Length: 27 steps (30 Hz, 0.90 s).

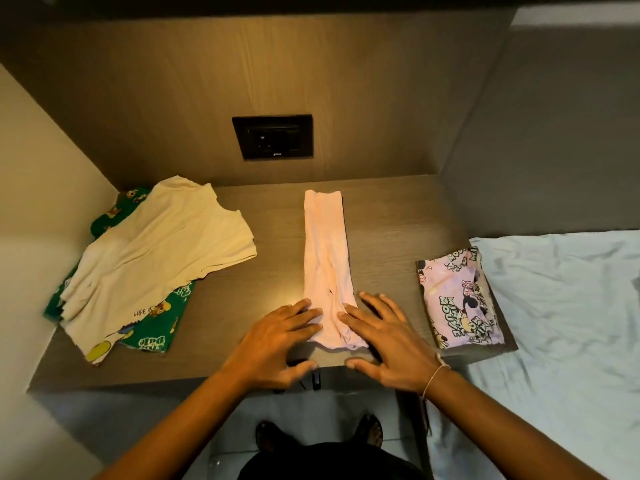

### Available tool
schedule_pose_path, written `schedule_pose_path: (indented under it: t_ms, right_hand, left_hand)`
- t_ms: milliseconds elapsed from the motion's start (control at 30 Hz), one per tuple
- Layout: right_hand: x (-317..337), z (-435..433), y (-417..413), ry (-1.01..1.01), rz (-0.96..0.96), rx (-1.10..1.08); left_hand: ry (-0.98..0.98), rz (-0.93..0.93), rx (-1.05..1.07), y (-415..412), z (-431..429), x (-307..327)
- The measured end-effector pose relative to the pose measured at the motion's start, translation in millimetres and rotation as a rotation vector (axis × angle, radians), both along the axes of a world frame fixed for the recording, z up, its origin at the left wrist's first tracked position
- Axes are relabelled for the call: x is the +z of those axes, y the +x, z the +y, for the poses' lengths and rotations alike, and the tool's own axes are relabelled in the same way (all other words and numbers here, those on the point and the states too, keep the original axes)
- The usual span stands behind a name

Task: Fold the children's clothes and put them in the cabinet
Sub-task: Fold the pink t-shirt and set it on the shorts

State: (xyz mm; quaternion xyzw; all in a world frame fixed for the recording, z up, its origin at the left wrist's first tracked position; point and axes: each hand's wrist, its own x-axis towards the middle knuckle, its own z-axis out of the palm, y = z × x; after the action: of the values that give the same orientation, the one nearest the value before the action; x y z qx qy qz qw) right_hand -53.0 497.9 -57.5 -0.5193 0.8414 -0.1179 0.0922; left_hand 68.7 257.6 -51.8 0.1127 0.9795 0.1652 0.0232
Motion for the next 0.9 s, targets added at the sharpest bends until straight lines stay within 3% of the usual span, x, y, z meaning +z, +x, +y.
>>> schedule_pose_path:
  t_ms: [167, 300, 433, 567, 733, 900]
  right_hand:
    - [-9.6, 7.1, 17.0, -0.069, 0.021, 0.019]
    - [-7.2, 9.1, 34.2, -0.328, 0.074, -0.052]
    - [14.7, 7.2, 44.2, -0.482, -0.275, -0.267]
    - [66.2, -0.7, 19.3, -0.523, -0.481, -0.358]
    - [102.6, -52.7, -63.0, -0.357, -0.509, -0.437]
    - [72.1, -111.3, -113.9, -0.121, -0.477, -0.451]
  left_hand:
    - [0.004, 0.093, -0.013, 16.0, 7.0, -7.7]
    - [0.169, 0.254, 0.081, 31.7, 27.0, -7.7]
    - [0.613, 0.199, 0.423, 38.0, 40.0, 21.1]
    - [0.812, 0.167, 0.456, 17.1, 33.1, 70.4]
    - [0.724, 0.058, 0.636, -64.2, -11.5, 92.1]
    - [0.406, -0.194, 0.779, -138.6, -50.4, 64.4]
